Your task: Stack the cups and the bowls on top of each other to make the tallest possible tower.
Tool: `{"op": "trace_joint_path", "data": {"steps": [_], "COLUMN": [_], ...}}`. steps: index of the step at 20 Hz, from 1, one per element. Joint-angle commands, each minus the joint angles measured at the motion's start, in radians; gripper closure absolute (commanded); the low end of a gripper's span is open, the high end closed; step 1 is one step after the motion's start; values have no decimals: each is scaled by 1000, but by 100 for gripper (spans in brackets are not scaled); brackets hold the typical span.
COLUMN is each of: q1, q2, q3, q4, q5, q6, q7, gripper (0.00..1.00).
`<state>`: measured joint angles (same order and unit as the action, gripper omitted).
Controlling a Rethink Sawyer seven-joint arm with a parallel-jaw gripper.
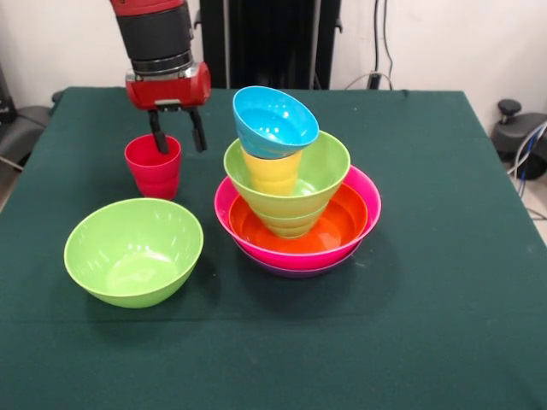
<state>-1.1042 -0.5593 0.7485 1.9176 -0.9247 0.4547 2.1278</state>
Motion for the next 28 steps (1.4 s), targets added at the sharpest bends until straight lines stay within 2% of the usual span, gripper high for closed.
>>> {"op": "trace_joint_path", "data": {"steps": [1, 10, 20, 28], "q1": [29, 33, 4, 11], "q2": [29, 89, 90, 122], "q3": [-33, -73, -43, -61], "q4": [-78, -119, -122, -146], "q5": [-58, -123, -92, -124], "q6": [4, -23, 29, 11], "q7": [-138, -144, -197, -192], "gripper": [0, 0, 0, 0]}}
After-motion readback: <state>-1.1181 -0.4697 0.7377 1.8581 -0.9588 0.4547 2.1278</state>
